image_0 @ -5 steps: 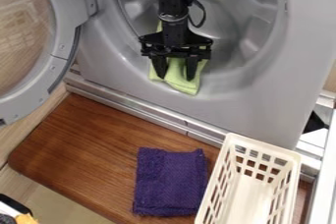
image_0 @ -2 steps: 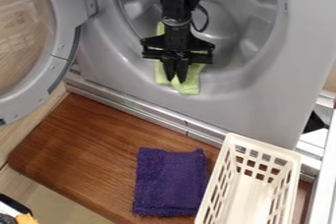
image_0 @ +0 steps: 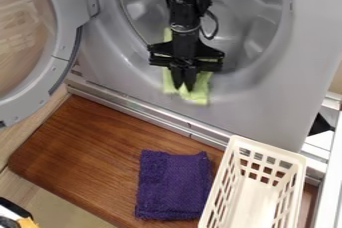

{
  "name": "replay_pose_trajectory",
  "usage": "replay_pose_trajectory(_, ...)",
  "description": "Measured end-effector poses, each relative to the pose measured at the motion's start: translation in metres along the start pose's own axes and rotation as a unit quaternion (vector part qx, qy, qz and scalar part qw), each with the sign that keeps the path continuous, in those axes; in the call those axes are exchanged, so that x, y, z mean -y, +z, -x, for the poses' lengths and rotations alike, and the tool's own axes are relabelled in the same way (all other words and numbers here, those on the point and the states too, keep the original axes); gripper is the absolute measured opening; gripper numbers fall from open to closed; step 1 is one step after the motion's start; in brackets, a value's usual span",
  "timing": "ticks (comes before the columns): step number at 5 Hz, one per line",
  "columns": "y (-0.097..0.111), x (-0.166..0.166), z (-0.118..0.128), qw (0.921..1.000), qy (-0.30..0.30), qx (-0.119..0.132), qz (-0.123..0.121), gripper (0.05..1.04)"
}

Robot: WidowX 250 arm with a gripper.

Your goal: Mueve la toalla verde la coloca al lado de la toalla morada.

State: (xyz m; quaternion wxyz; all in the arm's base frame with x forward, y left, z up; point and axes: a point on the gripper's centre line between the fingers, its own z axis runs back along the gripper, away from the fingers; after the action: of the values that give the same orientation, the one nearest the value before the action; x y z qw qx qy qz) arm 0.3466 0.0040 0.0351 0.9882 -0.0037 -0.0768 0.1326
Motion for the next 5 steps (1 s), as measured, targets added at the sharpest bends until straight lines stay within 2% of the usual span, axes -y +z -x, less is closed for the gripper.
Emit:
replay_pose_trajectory(2,0.025,-0.001,0.021,0.9998,-0.001,0.015,0.013,0.091)
replay_pose_trajectory(3,0.038,-0.017,0.043,0.9993,0.025,0.019,0.020,0.091)
replay_pose_trajectory(4,0.040,-0.046,0.071,0.9962,0.082,0.027,0.012,0.091)
replay_pose_trajectory(5,0.034,-0.073,0.096,0.9906,0.136,0.018,-0.009,0.091)
